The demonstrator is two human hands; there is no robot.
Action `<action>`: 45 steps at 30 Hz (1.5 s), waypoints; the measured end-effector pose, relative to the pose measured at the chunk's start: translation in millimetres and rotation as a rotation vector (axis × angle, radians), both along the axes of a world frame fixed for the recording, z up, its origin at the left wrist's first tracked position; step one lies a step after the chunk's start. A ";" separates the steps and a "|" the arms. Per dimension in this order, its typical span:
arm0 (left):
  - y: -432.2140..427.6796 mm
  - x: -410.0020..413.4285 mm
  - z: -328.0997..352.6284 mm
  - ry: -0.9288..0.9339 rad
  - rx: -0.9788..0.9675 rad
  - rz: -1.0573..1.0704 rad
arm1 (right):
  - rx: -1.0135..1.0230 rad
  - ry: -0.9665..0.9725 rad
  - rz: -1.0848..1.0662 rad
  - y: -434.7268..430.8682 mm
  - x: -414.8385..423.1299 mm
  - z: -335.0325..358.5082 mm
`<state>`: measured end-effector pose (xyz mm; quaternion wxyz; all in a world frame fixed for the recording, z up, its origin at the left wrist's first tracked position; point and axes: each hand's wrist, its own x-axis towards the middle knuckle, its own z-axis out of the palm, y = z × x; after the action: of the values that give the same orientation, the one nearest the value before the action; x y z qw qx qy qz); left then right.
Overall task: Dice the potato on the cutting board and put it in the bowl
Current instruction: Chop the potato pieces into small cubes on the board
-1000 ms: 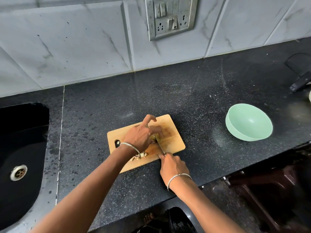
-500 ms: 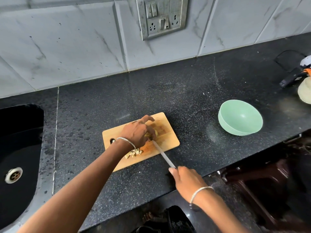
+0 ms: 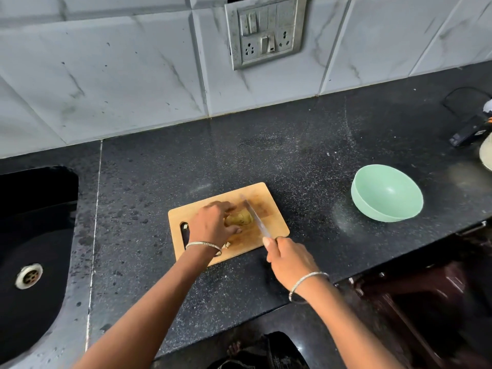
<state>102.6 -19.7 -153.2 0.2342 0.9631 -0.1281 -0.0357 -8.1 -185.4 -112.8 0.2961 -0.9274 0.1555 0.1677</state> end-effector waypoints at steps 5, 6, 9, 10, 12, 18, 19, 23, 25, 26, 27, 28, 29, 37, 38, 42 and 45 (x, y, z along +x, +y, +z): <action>-4.6 0.5 -5.0 -0.023 0.086 0.039 | -0.036 -0.006 0.033 19.2 -2.0 -5.5; -4.5 0.9 -5.9 -0.024 0.077 0.047 | -0.032 -0.004 0.034 20.5 -3.3 -4.8; -3.5 1.4 -7.7 -0.022 0.029 0.059 | -0.054 -0.010 0.031 23.1 -4.9 -5.8; -2.9 1.3 -8.1 -0.024 0.021 0.059 | -0.067 -0.018 0.031 24.5 -5.6 -5.7; -2.4 1.4 -7.8 -0.023 0.021 0.059 | -0.096 -0.023 0.023 27.6 -6.1 -5.1; -2.4 6.5 -3.1 0.029 -0.017 0.063 | -0.175 -0.006 -0.019 44.5 -0.1 -9.0; -2.1 7.6 -2.7 0.037 -0.018 0.067 | -0.170 -0.002 -0.027 47.8 4.8 -11.3; -1.6 8.0 -3.1 0.052 -0.029 0.080 | -0.136 0.067 -0.054 55.0 27.7 -14.9; -1.2 8.4 -3.8 0.061 -0.030 0.075 | -0.132 0.079 -0.049 53.9 28.1 -15.3; -1.2 8.8 -4.0 0.070 -0.034 0.075 | -0.128 0.078 -0.044 52.2 24.8 -15.7; -0.9 9.7 -3.6 0.080 -0.040 0.075 | -0.128 0.077 -0.038 51.0 20.8 -16.7; -0.8 10.1 -3.8 0.088 -0.049 0.072 | -0.136 0.078 -0.033 49.8 16.2 -17.6; -0.7 10.8 -4.2 0.093 -0.058 0.072 | -0.148 0.080 -0.026 48.9 13.4 -18.6; -0.8 6.4 2.5 0.007 -0.083 -0.005 | -0.174 0.061 -0.027 47.9 11.0 -19.3; -1.7 6.2 3.7 -0.027 -0.052 -0.052 | -0.179 0.058 -0.026 47.8 10.4 -19.5; -4.9 12.7 14.0 -0.047 0.128 -0.344 | -0.174 0.050 -0.024 47.0 10.2 -19.4; -3.2 17.6 17.8 -0.038 0.213 -0.448 | -0.171 0.045 -0.021 46.5 9.9 -20.2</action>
<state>120.2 -22.9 -135.4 0.1151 0.9304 -0.3383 -0.0820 1.7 -138.8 -133.0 0.2140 -0.9435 0.1857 0.1717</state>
